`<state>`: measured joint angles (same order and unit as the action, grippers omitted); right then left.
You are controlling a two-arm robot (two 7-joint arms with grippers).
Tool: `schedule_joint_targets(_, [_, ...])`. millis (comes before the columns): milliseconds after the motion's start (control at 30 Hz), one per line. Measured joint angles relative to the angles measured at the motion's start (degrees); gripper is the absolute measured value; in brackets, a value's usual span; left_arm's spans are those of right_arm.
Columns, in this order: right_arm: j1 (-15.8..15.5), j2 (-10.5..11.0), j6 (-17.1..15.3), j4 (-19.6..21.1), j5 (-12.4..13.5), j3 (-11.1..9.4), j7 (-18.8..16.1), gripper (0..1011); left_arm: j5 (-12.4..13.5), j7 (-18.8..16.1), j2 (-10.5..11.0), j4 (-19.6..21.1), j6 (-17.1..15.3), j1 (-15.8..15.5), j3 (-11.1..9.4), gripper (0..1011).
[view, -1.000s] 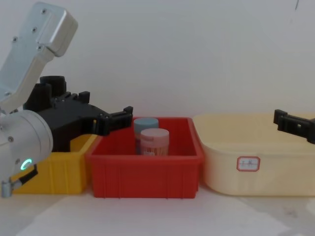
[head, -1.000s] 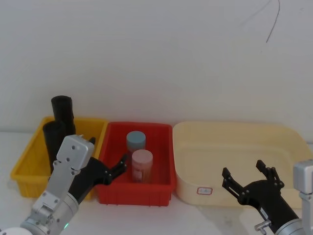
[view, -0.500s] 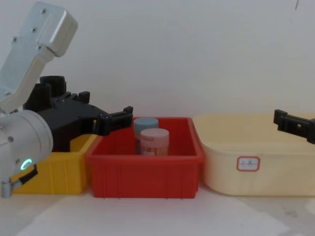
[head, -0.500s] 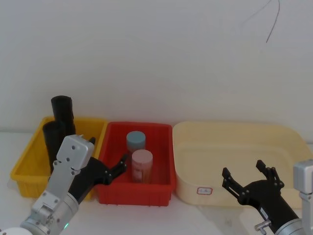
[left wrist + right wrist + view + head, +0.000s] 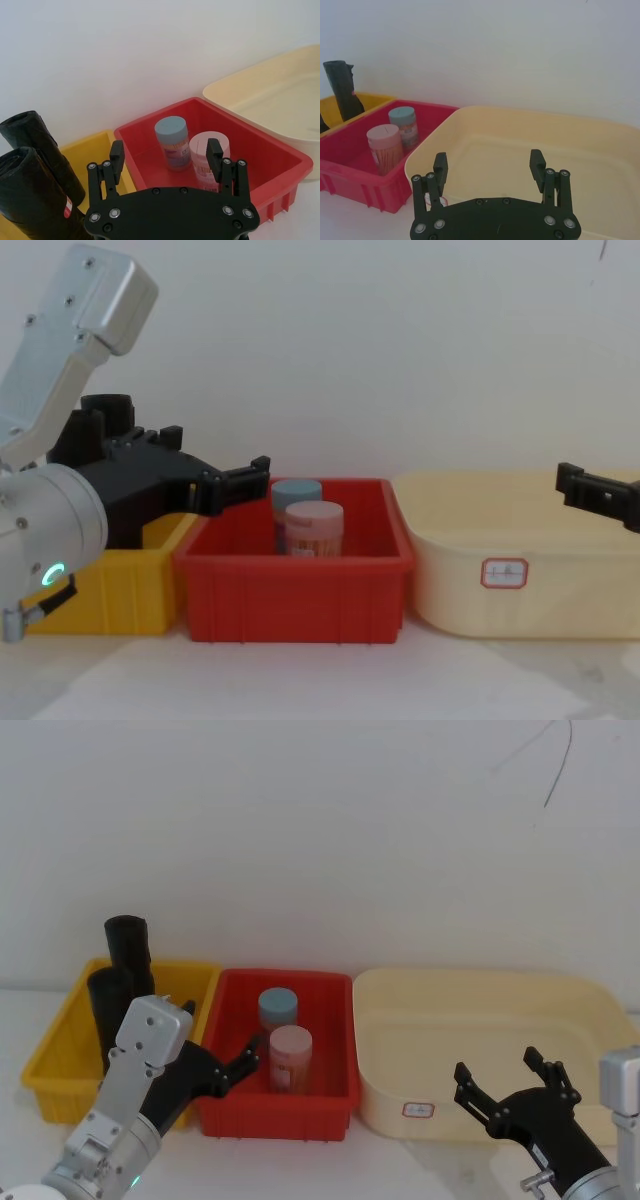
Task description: Pick up the garbage bag with the one hand and transfer it to the other hand.
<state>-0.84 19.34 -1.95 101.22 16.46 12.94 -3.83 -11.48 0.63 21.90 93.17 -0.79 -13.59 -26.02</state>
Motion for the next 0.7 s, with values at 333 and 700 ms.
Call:
schedule_joint_targets(333, [0.00, 0.00, 0.00, 0.00, 0.00, 0.00, 0.00, 1001, 0.00, 0.00, 0.00, 0.00, 0.00, 0.00, 0.00, 1001])
schedule_joint_targets(700, [0.00, 0.00, 0.00, 0.00, 0.00, 0.00, 0.00, 1000, 0.00, 0.00, 0.00, 0.00, 0.00, 0.00, 0.00, 1002])
